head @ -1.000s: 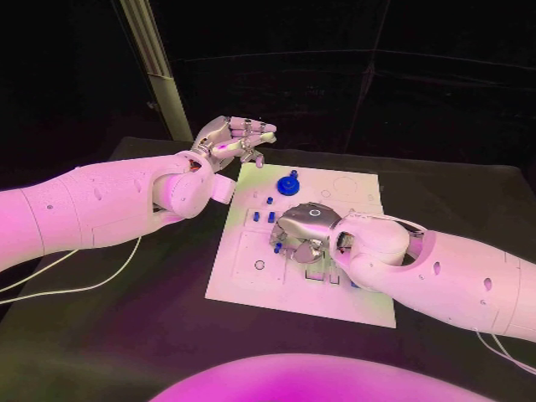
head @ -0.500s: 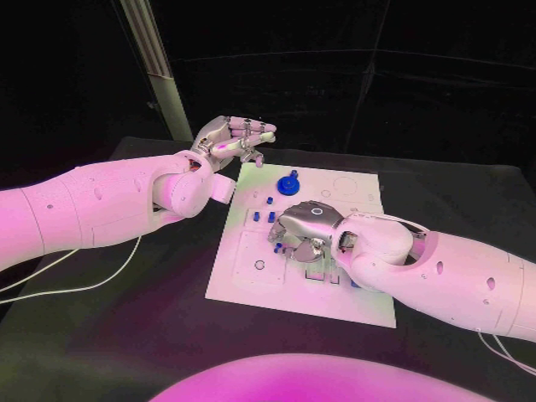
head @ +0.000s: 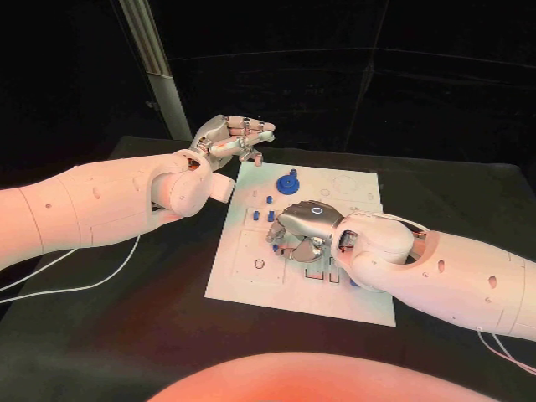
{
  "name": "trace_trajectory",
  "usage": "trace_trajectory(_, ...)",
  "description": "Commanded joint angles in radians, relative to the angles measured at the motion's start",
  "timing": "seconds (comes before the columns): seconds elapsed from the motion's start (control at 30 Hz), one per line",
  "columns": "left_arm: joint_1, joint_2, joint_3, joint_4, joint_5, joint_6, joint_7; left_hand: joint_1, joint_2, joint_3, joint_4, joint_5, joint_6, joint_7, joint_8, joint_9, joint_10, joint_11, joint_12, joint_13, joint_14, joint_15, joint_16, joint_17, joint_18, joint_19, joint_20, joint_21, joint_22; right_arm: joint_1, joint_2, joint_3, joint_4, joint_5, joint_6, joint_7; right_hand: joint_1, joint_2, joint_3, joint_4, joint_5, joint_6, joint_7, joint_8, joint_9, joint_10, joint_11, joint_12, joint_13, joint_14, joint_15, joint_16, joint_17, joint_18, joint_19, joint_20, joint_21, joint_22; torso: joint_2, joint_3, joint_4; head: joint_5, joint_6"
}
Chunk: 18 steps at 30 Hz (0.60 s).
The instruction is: Assemble the parts on the task board
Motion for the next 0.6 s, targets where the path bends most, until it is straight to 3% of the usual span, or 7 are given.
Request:
trace_trajectory(0.03, 0.002, -0.001, 0.001, 0.0, 0.004, 0.012, 0.004, -0.01, 0.002, 0.007, -0.001, 0.002, -0.007, -0.001, 0.006, -0.001, -0.004, 0.001, 0.006, 0.001, -0.01, 0.001, 0.002, -0.001, 0.017, -0.007, 0.002, -0.005, -0.001, 0.001, 0.001, 0.0, 0.003, 0.015, 0.005, 0.009, -0.009, 0.002, -0.006, 0.001, 0.005, -0.001, -0.003, 0.002, 0.001, 0.006, -0.001, 0.005, 0.0, 0.016, 0.001, 0.005, 0.001, -0.011, 0.008, 0.001, 0.005, 0.001, 0.0, -0.0004, 0.0009, 0.0, -0.002)
trace_trajectory(0.4, 0.002, -0.001, 0.001, 0.0, 0.004, 0.013, 0.004, -0.01, 0.002, 0.007, -0.001, 0.002, -0.007, -0.001, 0.006, -0.001, -0.004, 0.001, 0.006, 0.001, -0.01, 0.001, 0.002, -0.001, 0.017, -0.007, 0.002, -0.005, -0.001, 0.001, 0.004, 0.0, 0.0, 0.016, 0.004, 0.008, -0.009, 0.0, -0.007, 0.001, 0.007, -0.002, -0.004, 0.002, 0.001, 0.005, -0.001, 0.004, -0.001, 0.016, 0.001, 0.004, -0.001, -0.011, 0.008, 0.001, 0.004, 0.0, 0.0, -0.0009, 0.0007, -0.002, -0.005)
trace_trajectory(0.6, 0.002, -0.002, 0.001, 0.001, 0.004, 0.014, 0.002, -0.01, 0.002, 0.007, -0.001, 0.002, -0.007, -0.001, 0.006, -0.001, -0.004, 0.001, 0.006, 0.001, -0.01, 0.001, 0.002, -0.001, 0.017, -0.007, 0.002, -0.005, -0.001, 0.001, -0.008, 0.0, 0.005, 0.009, -0.044, 0.003, -0.01, -0.005, -0.019, 0.003, 0.011, -0.008, 0.0, 0.0, 0.0, -0.016, 0.004, -0.007, -0.004, 0.012, 0.004, 0.001, -0.011, -0.011, 0.003, 0.003, 0.0, -0.008, 0.0, -0.0004, 0.0012, -0.003, -0.004)
